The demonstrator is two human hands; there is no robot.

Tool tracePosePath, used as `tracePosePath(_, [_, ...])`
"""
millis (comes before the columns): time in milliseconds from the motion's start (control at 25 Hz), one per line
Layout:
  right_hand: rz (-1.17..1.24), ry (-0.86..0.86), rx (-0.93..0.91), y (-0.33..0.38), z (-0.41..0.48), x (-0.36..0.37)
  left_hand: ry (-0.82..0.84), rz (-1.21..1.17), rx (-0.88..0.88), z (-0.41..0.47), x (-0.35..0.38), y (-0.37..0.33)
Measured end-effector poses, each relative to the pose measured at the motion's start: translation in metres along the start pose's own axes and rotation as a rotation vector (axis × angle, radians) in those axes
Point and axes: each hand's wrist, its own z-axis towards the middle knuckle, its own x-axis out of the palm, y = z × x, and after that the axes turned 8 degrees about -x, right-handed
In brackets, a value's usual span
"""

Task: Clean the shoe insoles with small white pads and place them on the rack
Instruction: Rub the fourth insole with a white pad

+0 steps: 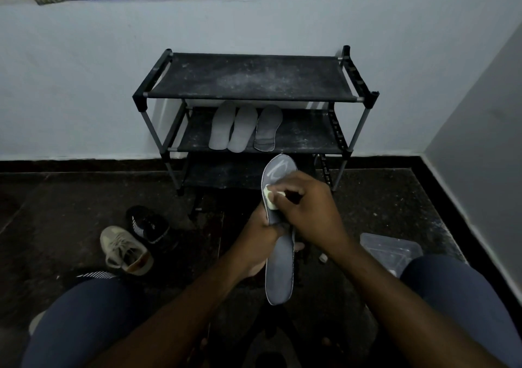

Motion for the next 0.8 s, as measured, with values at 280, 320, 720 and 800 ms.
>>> tracePosePath(280, [-0.041, -0.041, -0.008, -0.0047, 0.0016, -0.0040, -0.009, -0.007, -0.003, 0.0036, -0.0045, 0.0029])
tracePosePath(320, [-0.045, -0.036, -0.018, -0.0026, 0.0017, -0.0023, -0.004, 0.005, 0.011, 0.0029, -0.0032, 0.0024])
tracePosePath(720, [-0.048, -0.025, -0.042, -0.0001, 0.0004, 0.0002, -0.019, 0.036, 0.034, 0.0075, -0.0057, 0.0060])
tracePosePath(800, [-0.046, 0.028, -0.076, 0.0027, -0.0041, 0.0034, -0.022, 0.049, 0.092, 0.0067, -0.0045, 0.0051])
